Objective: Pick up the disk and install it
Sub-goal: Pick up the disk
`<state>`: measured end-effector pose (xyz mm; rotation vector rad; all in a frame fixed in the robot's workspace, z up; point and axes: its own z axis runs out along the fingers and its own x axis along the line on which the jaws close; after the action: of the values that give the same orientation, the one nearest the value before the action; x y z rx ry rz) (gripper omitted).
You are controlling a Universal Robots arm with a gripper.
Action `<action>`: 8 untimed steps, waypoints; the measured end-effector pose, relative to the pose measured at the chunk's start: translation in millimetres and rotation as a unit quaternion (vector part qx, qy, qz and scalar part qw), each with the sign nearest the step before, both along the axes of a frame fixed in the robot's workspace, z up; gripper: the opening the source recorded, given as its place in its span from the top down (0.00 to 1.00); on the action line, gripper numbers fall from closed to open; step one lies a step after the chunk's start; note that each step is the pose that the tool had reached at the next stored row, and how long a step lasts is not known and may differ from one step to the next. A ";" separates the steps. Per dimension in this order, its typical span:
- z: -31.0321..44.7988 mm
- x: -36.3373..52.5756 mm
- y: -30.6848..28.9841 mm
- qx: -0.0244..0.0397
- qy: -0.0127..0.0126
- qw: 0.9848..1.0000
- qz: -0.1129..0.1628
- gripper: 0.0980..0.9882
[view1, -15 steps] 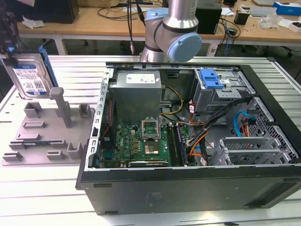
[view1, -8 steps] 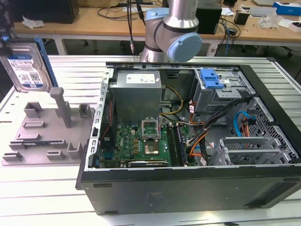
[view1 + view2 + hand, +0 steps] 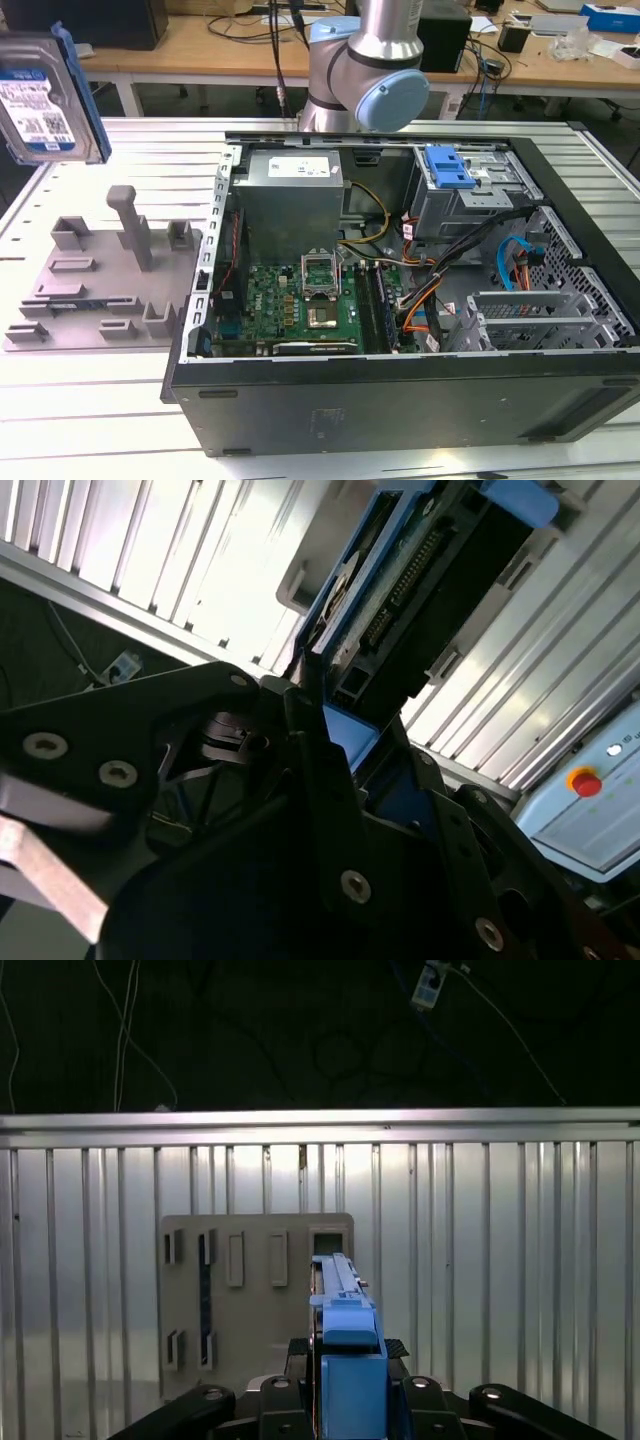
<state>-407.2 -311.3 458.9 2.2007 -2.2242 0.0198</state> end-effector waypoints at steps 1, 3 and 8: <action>6.6 0.0 0.0 0.000 0.000 1.000 0.000 0.70; 17.1 0.1 0.0 0.000 0.000 1.000 0.000 0.70; 33.0 0.3 0.0 0.000 0.000 1.000 0.000 0.70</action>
<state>-406.9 -311.3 491.8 2.2007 -2.2242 0.0197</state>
